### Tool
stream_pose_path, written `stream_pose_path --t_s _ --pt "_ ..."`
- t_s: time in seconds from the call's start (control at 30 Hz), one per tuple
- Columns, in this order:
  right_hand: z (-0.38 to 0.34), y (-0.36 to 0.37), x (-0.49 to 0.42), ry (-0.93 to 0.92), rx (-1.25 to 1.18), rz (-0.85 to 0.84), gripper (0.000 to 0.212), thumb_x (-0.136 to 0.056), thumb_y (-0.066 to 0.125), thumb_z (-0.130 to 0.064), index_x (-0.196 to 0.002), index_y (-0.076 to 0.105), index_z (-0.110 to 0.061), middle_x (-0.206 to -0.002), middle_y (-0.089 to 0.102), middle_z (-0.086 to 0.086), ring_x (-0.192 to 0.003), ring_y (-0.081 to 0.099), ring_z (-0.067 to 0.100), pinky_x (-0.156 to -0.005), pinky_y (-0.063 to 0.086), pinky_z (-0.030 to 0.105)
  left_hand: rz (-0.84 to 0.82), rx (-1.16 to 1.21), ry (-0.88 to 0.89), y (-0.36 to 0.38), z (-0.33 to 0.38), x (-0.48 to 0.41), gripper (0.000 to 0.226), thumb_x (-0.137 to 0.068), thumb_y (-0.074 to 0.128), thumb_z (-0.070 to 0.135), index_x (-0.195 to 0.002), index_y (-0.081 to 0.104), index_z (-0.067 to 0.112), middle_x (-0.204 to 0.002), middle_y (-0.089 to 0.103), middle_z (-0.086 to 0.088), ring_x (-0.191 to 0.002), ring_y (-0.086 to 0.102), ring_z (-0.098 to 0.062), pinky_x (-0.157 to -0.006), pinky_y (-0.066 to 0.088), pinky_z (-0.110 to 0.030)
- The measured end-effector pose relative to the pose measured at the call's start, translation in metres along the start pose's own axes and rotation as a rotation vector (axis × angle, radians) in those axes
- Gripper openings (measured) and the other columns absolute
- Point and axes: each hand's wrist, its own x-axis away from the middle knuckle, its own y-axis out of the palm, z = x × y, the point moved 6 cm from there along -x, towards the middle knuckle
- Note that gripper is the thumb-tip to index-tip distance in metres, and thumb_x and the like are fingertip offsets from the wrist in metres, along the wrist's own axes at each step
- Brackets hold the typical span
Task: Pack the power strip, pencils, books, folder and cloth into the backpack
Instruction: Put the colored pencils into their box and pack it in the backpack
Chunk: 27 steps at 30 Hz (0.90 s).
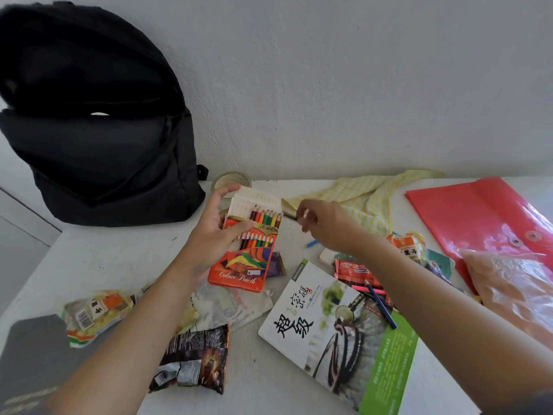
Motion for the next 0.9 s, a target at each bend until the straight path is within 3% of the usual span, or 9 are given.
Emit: stream_pose_path --t_s 0.13,0.2,0.27,0.4,0.47,0.6,0.7,0.8,0.9 --pt "-0.024 -0.024 -0.003 -0.043 -0.351 0.241 0.011 -0.101 0.056 -0.021 -0.100 0.065 -0.013 -0.065 0.057 -0.002 -0.052 0.046 0.007 -0.051 0.040 0.021 0.015 -0.016 0.012 -0.003 0.002 -0.002 0.054 -0.096 0.066 0.006 -0.132 0.048 0.042 -0.113 0.077 -0.004 -0.100 0.076 -0.026 -0.083 0.063 -0.045" --pt "-0.028 -0.035 -0.003 -0.031 -0.572 0.374 0.007 -0.097 0.063 -0.020 -0.096 0.067 -0.014 -0.063 0.052 -0.006 -0.052 0.041 0.004 -0.051 0.036 0.016 0.029 -0.023 0.016 -0.004 0.002 -0.004 0.054 -0.095 0.067 0.005 -0.132 0.048 0.041 -0.114 0.076 -0.004 -0.102 0.075 -0.026 -0.082 0.064 -0.043" --pt "-0.028 -0.042 -0.004 -0.009 -0.772 0.464 0.003 -0.093 0.068 -0.016 -0.090 0.068 -0.015 -0.062 0.053 -0.007 -0.056 0.044 0.008 -0.055 0.039 0.021 0.034 -0.036 0.013 -0.006 0.002 -0.005 0.053 -0.095 0.067 0.007 -0.131 0.049 0.042 -0.115 0.076 -0.002 -0.103 0.075 -0.025 -0.082 0.064 -0.042" --pt "-0.036 -0.036 -0.009 0.006 -0.947 0.365 0.007 -0.088 0.075 -0.015 -0.087 0.071 -0.009 -0.066 0.057 -0.003 -0.060 0.049 0.009 -0.060 0.044 0.022 0.034 -0.074 0.027 -0.006 0.004 -0.006 0.053 -0.095 0.068 0.009 -0.131 0.049 0.044 -0.116 0.075 -0.001 -0.104 0.075 -0.025 -0.088 0.062 -0.049" --pt "-0.042 -0.029 -0.012 0.000 -0.941 0.289 0.014 -0.091 0.072 -0.018 -0.092 0.073 -0.005 -0.068 0.063 -0.002 -0.064 0.054 0.008 -0.063 0.045 0.021 0.019 -0.099 0.037 -0.003 0.004 -0.006 0.054 -0.096 0.068 0.010 -0.133 0.048 0.043 -0.115 0.076 -0.001 -0.103 0.075 -0.025 -0.091 0.059 -0.053" --pt "-0.048 -0.019 -0.021 0.017 -0.676 0.211 0.019 -0.095 0.068 -0.026 -0.088 0.074 -0.009 -0.071 0.065 0.002 -0.064 0.051 0.008 -0.061 0.042 0.022 -0.013 -0.155 0.060 0.005 0.007 -0.005 0.056 -0.096 0.068 0.010 -0.136 0.047 0.042 -0.112 0.076 0.003 -0.100 0.076 -0.025 -0.092 0.058 -0.058" --pt "-0.050 -0.021 -0.025 -0.023 -0.572 0.257 0.012 -0.087 0.077 -0.026 -0.087 0.069 -0.016 -0.073 0.066 0.003 -0.064 0.056 0.011 -0.062 0.047 0.026 -0.032 -0.183 0.084 0.009 0.012 -0.005 0.057 -0.097 0.068 0.008 -0.136 0.047 0.043 -0.113 0.076 0.003 -0.099 0.076 -0.025 -0.092 0.058 -0.058" --pt "-0.062 -0.021 -0.023 -0.164 -0.453 0.194 0.028 -0.077 0.086 -0.025 -0.091 0.064 -0.016 -0.070 0.066 -0.002 -0.067 0.059 0.013 -0.066 0.049 0.027 -0.033 -0.183 0.089 0.010 0.014 -0.007 0.055 -0.096 0.069 0.009 -0.135 0.047 0.042 -0.110 0.076 0.001 -0.097 0.076 -0.026 -0.091 0.058 -0.058" --pt "-0.064 -0.024 -0.021 -0.229 -0.373 0.162 0.035 -0.069 0.090 -0.029 -0.088 0.064 -0.017 -0.069 0.062 -0.004 -0.065 0.049 0.008 -0.065 0.046 0.031 -0.043 -0.189 0.097 0.012 0.015 -0.009 0.055 -0.096 0.069 0.010 -0.135 0.046 0.041 -0.109 0.076 0.000 -0.096 0.076 -0.027 -0.091 0.059 -0.057"
